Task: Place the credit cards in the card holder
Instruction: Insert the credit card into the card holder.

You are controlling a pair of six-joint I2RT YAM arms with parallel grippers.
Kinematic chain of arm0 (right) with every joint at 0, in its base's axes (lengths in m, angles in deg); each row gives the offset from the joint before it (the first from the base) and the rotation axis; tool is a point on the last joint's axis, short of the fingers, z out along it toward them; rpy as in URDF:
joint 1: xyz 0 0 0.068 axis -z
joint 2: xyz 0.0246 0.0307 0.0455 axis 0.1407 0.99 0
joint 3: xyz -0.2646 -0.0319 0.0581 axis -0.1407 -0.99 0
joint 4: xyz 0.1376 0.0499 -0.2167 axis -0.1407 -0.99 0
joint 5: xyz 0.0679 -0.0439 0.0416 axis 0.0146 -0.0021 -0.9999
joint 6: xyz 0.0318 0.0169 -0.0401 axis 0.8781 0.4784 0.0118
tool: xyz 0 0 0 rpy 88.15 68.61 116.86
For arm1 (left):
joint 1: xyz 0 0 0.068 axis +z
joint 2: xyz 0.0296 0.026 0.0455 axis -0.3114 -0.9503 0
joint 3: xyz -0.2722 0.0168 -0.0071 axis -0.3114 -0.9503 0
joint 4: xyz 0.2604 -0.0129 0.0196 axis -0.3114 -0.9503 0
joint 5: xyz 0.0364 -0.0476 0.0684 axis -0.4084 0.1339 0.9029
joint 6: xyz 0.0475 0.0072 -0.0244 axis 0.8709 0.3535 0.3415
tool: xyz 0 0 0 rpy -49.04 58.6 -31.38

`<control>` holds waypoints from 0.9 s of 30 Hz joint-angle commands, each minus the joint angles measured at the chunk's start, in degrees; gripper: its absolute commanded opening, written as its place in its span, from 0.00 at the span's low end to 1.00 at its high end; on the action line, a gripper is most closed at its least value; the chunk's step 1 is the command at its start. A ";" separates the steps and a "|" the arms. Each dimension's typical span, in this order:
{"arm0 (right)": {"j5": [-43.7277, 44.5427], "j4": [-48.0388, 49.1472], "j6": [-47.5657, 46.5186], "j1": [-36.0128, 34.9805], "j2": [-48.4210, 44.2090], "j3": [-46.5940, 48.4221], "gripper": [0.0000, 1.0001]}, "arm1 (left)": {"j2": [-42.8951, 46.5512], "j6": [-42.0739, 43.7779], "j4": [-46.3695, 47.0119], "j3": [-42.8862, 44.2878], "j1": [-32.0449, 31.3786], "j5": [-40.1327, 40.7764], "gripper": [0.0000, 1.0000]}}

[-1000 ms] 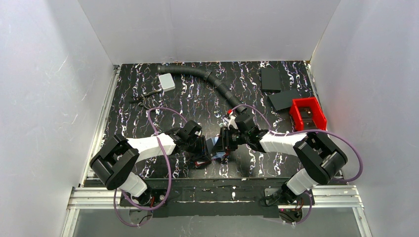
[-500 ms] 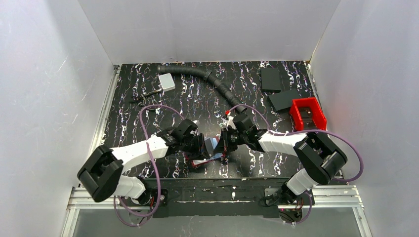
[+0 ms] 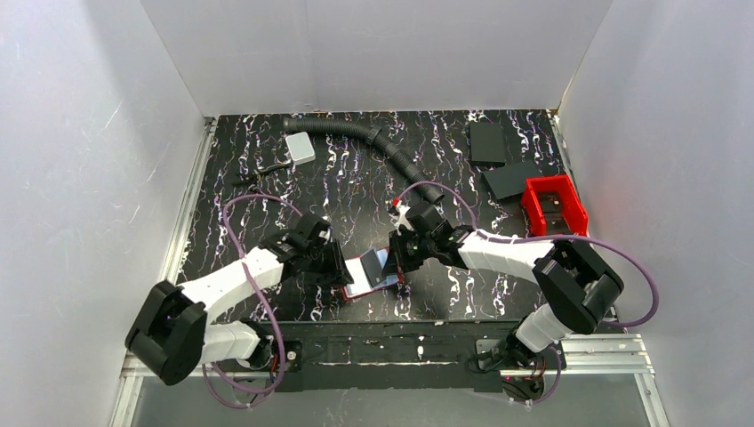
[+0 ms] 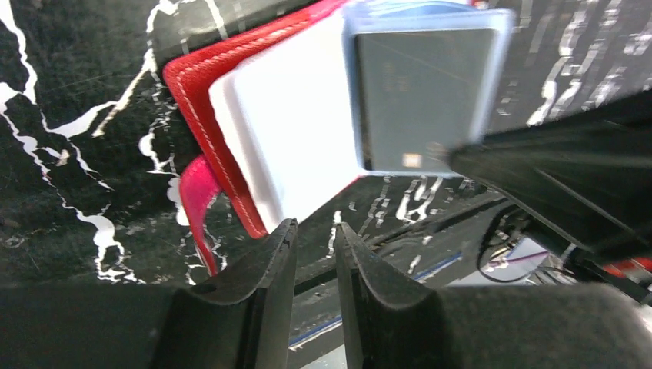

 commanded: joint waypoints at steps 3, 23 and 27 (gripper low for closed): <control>3.56 -2.73 -1.39 -3.08 -0.30 3.87 0.09 | -5.57 0.74 1.94 -1.91 0.28 0.19 0.20; -0.18 6.84 4.39 -6.70 5.39 5.14 0.34 | -5.25 -1.18 7.96 -7.07 0.28 -0.18 0.18; -1.58 9.30 5.32 -6.79 7.01 5.14 0.37 | -4.65 -1.28 8.00 -7.53 0.28 0.08 0.18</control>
